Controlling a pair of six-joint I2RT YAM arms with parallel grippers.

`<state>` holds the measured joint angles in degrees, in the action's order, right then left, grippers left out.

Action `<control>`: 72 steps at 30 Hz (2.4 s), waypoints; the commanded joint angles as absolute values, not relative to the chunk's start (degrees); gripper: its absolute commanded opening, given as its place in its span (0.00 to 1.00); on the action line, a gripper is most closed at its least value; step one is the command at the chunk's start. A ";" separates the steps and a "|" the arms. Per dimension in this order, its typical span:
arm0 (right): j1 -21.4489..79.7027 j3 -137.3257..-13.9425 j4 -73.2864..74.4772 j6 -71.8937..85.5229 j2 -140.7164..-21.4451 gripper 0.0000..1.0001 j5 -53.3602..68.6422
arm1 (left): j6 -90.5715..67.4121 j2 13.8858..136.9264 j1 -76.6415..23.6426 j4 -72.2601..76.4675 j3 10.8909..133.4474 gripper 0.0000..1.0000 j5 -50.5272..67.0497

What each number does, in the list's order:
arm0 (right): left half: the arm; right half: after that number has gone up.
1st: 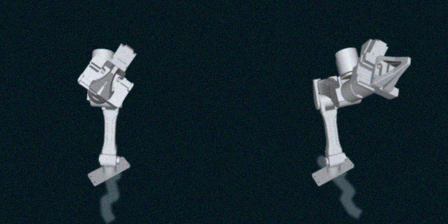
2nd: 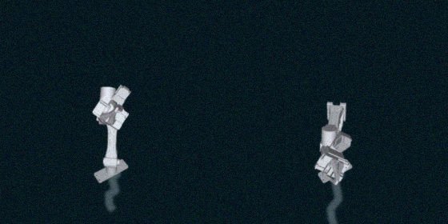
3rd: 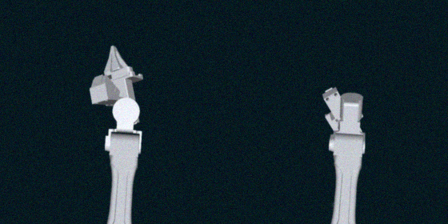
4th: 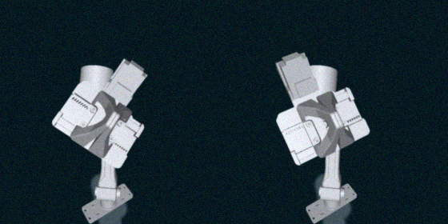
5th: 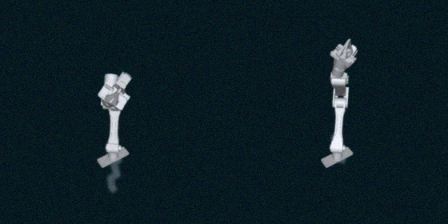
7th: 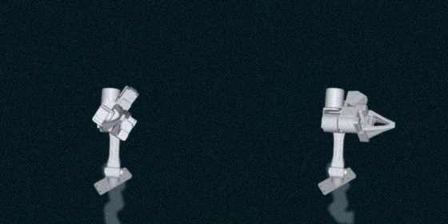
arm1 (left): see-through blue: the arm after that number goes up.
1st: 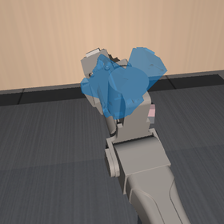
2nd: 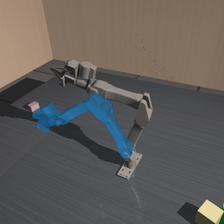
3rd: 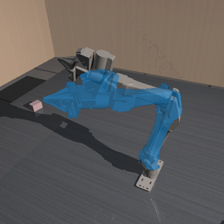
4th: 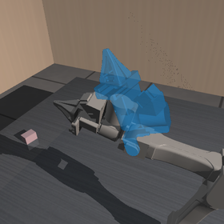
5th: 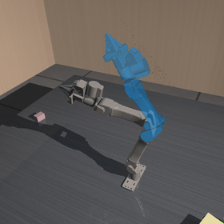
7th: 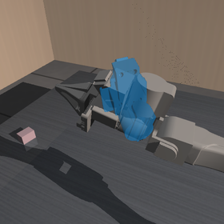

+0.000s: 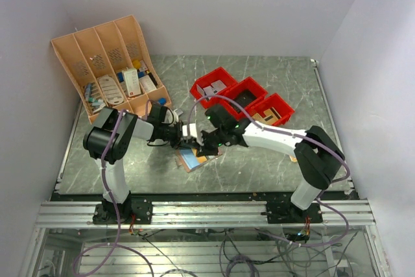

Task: Put the credit cards into the card holder
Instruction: Insert the credit card into the card holder.

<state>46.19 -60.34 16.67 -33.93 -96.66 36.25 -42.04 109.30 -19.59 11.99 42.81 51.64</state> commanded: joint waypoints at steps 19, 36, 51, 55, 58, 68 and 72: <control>55.99 -62.04 9.61 -30.45 -104.62 0.00 13.50 | -39.38 111.71 -20.30 9.44 41.75 0.22 46.15; 55.11 -59.38 10.20 -32.05 -101.85 0.00 7.02 | -39.07 110.67 -20.13 8.22 42.12 0.32 45.72; 49.10 -60.42 13.23 -31.33 -98.34 0.00 18.23 | -39.64 104.35 -19.95 7.52 42.70 0.39 44.27; 46.97 -60.32 14.04 -30.43 -96.35 0.01 25.49 | -37.70 101.61 -19.93 2.61 44.11 0.43 41.31; 44.73 -60.46 14.52 -29.68 -95.08 0.02 30.81 | -36.89 99.41 -19.95 0.20 44.11 0.43 39.39; 36.70 -59.10 14.89 -28.55 -91.69 0.12 40.22 | -35.85 86.43 -19.95 -2.88 41.75 0.43 32.55; 35.68 -59.24 15.72 -28.83 -92.43 0.13 40.79 | -36.25 83.63 -19.85 -2.97 40.63 0.43 31.42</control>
<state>36.29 -59.70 14.74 -29.10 -92.71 37.98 -36.84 85.73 -19.84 -0.93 42.04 34.22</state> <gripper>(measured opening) 0.122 0.430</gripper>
